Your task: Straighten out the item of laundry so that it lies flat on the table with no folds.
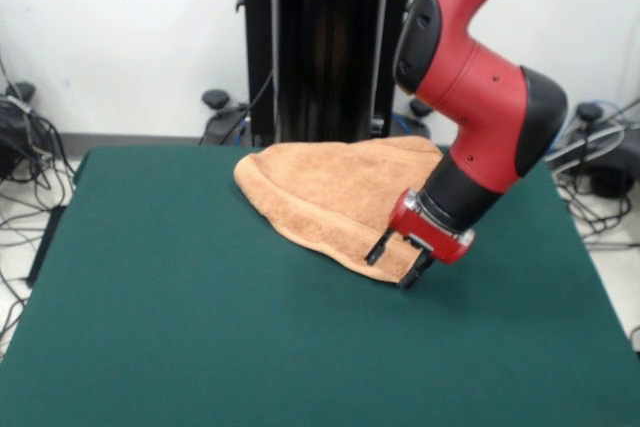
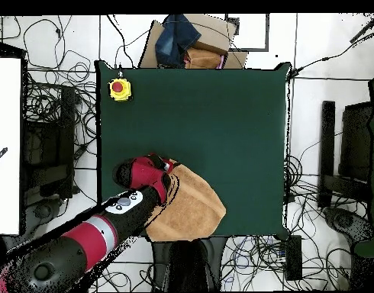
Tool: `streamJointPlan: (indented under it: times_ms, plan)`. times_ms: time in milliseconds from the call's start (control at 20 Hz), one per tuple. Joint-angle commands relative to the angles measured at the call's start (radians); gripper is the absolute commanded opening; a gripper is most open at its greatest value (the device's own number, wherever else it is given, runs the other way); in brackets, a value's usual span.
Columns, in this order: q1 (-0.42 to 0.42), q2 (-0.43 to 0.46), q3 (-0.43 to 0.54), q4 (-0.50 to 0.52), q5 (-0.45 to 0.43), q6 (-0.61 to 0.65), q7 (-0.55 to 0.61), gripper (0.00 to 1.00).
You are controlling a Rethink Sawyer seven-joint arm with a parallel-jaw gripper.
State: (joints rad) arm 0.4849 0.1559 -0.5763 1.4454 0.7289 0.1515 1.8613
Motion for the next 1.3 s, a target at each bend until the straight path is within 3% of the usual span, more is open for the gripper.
streamJointPlan:
  times_ms: [50,400,1300]
  plan:
    - [-0.018,0.038,0.136,0.005,-0.035,-0.031,0.181,1.0]
    - [0.006,0.069,0.108,-0.005,-0.028,-0.004,0.189,1.0]
    - [-0.027,0.074,0.162,-0.002,-0.065,-0.018,0.149,1.0]
